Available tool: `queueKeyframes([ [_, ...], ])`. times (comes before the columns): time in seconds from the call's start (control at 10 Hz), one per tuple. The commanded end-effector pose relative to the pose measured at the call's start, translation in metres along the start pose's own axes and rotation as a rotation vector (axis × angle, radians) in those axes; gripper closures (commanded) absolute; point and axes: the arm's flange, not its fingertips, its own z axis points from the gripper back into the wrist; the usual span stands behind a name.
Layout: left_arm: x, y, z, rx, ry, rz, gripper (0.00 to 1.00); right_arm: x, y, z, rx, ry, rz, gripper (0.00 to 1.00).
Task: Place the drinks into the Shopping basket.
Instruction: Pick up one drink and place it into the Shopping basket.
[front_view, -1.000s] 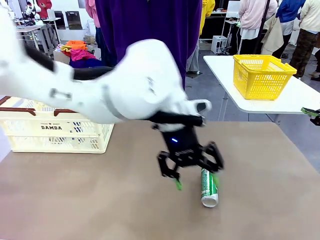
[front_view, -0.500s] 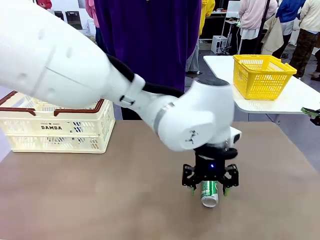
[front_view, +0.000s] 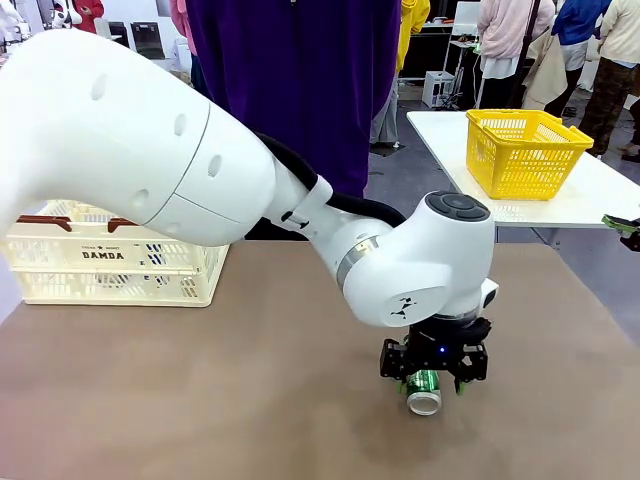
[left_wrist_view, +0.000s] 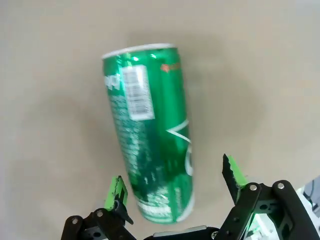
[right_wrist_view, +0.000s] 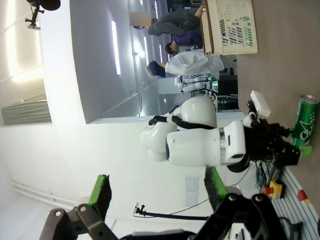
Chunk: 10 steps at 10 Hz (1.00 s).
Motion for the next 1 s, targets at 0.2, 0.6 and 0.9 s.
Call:
queueKeyframes([
  [0.2, 0.005, 0.005, -0.011, 0.055, -0.054, 0.024, 0.00, 0.000, 0.005, 0.002, 0.014, -0.006, -0.013, 0.00],
  [0.6, 0.010, 0.005, -0.014, 0.054, -0.079, 0.004, 0.00, 0.000, 0.005, 0.002, 0.014, -0.006, -0.013, 0.00],
  [0.9, 0.010, 0.003, -0.015, 0.097, -0.101, -0.021, 1.00, 0.000, 0.005, 0.002, 0.014, -0.006, -0.013, 0.00],
])
